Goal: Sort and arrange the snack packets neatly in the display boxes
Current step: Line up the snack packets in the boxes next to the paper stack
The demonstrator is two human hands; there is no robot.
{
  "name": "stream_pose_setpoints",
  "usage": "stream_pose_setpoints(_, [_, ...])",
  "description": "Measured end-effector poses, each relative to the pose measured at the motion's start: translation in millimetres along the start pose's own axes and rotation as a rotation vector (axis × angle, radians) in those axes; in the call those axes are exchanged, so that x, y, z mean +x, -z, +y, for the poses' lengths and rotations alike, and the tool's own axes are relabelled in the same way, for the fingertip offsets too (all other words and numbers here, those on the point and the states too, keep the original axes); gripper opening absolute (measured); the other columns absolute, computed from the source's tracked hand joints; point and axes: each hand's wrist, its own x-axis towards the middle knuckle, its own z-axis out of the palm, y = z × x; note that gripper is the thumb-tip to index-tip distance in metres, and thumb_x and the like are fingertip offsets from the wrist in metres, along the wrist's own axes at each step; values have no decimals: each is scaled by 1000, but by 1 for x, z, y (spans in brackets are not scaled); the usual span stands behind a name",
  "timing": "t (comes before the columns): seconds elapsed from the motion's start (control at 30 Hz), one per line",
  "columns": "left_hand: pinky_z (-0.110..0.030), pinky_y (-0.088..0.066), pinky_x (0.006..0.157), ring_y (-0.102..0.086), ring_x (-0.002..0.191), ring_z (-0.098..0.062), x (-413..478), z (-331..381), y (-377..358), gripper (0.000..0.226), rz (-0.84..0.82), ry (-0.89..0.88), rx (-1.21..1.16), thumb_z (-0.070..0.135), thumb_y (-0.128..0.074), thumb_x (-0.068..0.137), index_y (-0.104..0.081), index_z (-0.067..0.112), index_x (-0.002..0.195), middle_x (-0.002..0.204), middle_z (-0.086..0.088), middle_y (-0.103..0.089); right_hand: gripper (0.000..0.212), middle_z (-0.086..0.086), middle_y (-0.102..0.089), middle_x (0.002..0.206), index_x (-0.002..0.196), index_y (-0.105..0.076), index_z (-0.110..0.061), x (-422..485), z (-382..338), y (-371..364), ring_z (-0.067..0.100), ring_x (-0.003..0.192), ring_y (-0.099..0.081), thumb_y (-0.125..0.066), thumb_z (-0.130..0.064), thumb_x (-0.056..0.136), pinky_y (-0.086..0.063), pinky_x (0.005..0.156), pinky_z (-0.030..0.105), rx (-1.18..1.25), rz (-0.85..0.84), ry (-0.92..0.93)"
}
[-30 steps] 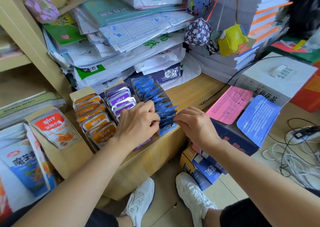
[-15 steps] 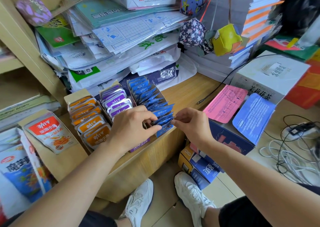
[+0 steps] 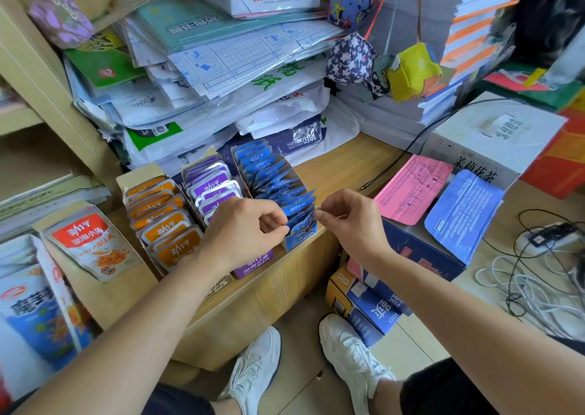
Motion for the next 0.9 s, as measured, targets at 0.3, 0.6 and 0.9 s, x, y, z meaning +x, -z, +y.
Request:
stream_pose_setpoints(0.3, [-8, -52, 72, -68, 75, 6, 3, 2, 7, 8, 44, 80, -78, 22, -81, 83, -82, 25, 91, 78, 16, -75, 30, 0, -75, 113, 120, -71, -13, 13, -4, 3, 14, 106, -70, -57, 0, 97, -58, 92, 32, 336, -116, -202])
stream_pose_setpoints(0.6, [-9, -51, 64, -68, 70, 5, 6, -2, 9, 4, 21, 101, -86, 28, -81, 83, -82, 25, 83, 71, 16, -73, 20, 5, -74, 103, 107, -73, -10, 19, -8, 5, 20, 100, -70, -58, -1, 96, -60, 86, 33, 270, -79, -135])
stream_pose_setpoints(0.9, [-3, -42, 61, -62, 72, 9, 20, -12, 4, 3, -56, 141, 0, 28, -82, 83, -82, 27, 85, 66, 24, -65, 15, -2, -75, 83, 100, -78, -21, 69, -10, 15, 4, 71, -65, -78, -14, 87, -55, 71, 20, -205, -258, 29])
